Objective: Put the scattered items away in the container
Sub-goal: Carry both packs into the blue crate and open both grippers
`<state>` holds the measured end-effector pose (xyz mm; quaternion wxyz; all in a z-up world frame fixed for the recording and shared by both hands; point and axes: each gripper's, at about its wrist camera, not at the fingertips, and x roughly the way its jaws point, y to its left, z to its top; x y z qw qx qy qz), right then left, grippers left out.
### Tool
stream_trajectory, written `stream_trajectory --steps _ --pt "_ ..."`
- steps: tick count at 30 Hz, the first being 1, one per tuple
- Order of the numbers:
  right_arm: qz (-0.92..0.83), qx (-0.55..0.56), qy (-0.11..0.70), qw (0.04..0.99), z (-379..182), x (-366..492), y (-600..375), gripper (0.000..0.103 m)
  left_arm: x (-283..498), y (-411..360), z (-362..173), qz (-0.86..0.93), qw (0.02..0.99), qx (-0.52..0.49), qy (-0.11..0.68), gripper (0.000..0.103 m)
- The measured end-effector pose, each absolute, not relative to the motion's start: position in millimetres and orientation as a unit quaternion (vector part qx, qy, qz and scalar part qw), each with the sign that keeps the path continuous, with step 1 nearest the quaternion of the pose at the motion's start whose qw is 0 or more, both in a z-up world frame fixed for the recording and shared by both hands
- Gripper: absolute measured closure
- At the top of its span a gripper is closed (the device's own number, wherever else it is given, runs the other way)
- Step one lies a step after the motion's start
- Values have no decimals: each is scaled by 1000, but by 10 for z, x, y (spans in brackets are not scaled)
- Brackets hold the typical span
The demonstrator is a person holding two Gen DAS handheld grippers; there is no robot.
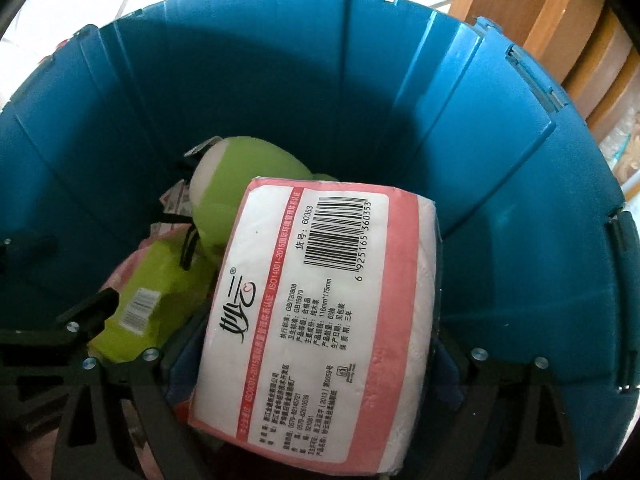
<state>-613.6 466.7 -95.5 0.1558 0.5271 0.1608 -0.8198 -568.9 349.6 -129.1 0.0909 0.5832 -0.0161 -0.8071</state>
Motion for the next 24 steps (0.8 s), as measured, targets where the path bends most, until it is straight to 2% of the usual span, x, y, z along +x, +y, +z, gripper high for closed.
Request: stream_trajectory --steps 4,7,12,24 --pt "-819 526 168 154 -948 -6106 4651 8 -5753 3493 -1286 -807 97 582 -15 29" --pt "-824 516 170 161 -867 -6052 4638 0 -5762 3412 -1179 -807 101 581 -6 29" --pt "-821 518 178 162 -819 -6076 4651 0 -5647 3431 -1054 -815 100 570 -9 29" --pt "-848 474 186 149 -24 -5681 4689 0 -5057 3281 -172 -863 80 499 18 29"
